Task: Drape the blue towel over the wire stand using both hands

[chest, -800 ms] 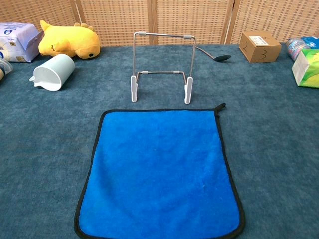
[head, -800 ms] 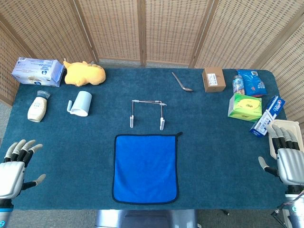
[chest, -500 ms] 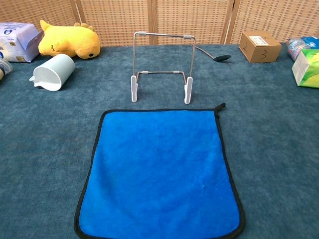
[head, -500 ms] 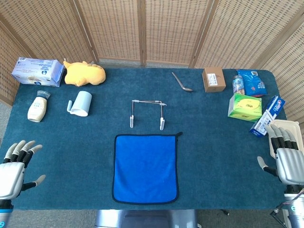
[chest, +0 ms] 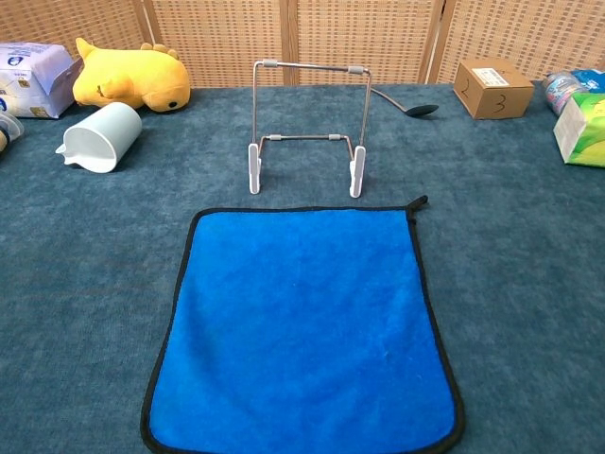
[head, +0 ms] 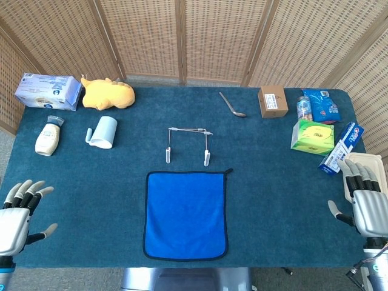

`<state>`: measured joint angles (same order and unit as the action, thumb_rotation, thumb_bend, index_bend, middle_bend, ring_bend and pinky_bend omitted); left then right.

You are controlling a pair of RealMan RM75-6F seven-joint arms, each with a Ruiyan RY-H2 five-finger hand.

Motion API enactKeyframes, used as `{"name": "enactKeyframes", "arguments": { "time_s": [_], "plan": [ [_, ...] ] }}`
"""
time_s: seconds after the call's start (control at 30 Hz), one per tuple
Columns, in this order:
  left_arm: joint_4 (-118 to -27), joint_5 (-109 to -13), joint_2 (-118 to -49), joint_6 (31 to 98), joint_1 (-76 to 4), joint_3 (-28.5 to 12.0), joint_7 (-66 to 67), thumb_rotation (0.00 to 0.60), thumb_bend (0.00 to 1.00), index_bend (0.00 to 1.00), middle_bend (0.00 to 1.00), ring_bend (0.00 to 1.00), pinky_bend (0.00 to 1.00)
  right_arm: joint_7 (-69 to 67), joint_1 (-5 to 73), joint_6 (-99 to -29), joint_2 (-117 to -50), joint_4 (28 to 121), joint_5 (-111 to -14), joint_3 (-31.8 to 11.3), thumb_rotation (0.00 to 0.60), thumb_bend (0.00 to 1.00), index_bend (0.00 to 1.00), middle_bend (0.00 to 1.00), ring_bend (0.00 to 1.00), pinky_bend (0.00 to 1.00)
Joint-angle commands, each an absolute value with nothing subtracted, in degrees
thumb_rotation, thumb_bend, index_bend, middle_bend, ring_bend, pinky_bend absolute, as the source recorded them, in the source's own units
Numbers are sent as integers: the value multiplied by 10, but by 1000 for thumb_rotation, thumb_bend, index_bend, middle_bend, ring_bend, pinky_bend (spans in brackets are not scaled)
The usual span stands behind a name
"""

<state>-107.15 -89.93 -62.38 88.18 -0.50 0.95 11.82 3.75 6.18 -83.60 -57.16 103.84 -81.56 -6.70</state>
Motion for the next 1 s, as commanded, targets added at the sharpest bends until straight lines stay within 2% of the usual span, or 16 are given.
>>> {"name": "enactKeyframes", "arguments": {
  "time_s": [0.03, 0.57, 0.77, 1.0],
  "plan": [
    [-1069, -903, -620, 873, -11, 10, 123, 600, 230, 227, 173, 108, 82, 28, 66, -827, -567, 1035, -824, -64, 600, 298, 23, 72, 27, 13],
    [-1032, -963, -619, 756, -113, -1, 89, 600, 229, 274, 224, 150, 104, -44, 132, -750, -542, 1028, -899, -60, 600, 281, 56, 76, 37, 53],
    [-1036, -977, -625, 766, -130, -13, 72, 600, 231, 281, 238, 162, 111, -40, 170, -716, -577, 1001, -943, -51, 600, 244, 56, 83, 37, 53],
    [-1064, -978, -611, 794, -119, -9, 63, 600, 230, 281, 239, 162, 111, -36, 202, -693, -629, 966, -981, -36, 600, 239, 60, 91, 37, 53]
  ]
}}
